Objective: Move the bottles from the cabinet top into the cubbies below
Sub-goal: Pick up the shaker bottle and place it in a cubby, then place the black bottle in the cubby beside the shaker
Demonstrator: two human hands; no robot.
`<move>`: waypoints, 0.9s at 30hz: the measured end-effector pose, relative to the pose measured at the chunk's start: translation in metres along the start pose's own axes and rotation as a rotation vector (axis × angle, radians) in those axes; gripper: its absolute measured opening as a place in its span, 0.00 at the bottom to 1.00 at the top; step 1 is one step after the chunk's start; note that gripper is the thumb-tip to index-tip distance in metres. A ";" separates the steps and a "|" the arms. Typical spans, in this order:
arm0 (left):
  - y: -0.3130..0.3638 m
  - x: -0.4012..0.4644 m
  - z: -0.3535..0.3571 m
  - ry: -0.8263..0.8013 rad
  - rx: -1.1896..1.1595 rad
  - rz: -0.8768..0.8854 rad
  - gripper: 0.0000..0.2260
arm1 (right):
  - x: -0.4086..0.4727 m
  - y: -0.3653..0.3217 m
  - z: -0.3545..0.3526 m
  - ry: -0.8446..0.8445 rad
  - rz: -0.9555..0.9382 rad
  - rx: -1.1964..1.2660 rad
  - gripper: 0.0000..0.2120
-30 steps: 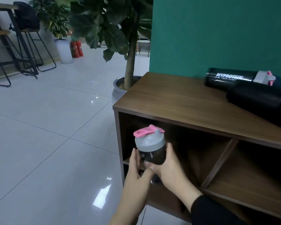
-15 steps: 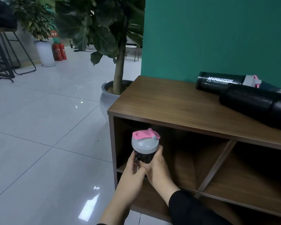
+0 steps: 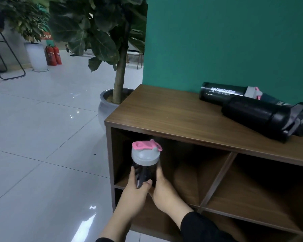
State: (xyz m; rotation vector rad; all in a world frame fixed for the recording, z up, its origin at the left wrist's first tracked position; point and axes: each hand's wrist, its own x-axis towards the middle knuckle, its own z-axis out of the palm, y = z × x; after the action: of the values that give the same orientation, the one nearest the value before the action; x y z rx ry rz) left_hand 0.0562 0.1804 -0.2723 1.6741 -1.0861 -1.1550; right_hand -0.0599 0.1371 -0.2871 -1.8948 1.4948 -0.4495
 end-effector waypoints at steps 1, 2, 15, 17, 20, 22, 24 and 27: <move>0.001 -0.002 0.002 0.079 0.022 -0.022 0.36 | -0.006 0.002 -0.004 0.034 0.024 -0.014 0.39; 0.001 -0.005 0.004 0.171 0.038 -0.031 0.33 | -0.019 0.001 -0.010 0.067 0.015 -0.008 0.33; 0.050 -0.084 0.036 0.155 0.143 0.159 0.06 | -0.131 0.014 -0.297 1.074 -0.040 0.193 0.38; 0.053 -0.090 0.039 0.150 0.154 0.179 0.06 | -0.112 0.022 -0.308 0.987 0.086 0.221 0.47; 0.053 -0.098 0.041 0.157 0.201 0.211 0.07 | -0.088 0.031 -0.307 0.886 0.156 0.267 0.47; 0.052 -0.100 0.041 0.174 0.209 0.226 0.09 | -0.076 0.032 -0.303 0.856 0.168 0.304 0.46; 0.051 -0.101 0.040 0.196 0.218 0.236 0.10 | -0.067 0.030 -0.302 0.873 0.167 0.324 0.44; 0.050 -0.102 0.038 0.218 0.248 0.254 0.11 | -0.058 0.030 -0.300 0.939 0.174 0.310 0.42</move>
State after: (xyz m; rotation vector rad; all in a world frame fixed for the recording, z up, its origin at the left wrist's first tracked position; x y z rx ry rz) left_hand -0.0116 0.2561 -0.2083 1.7408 -1.2975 -0.6815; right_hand -0.2888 0.1012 -0.0856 -1.3199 1.9696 -1.5299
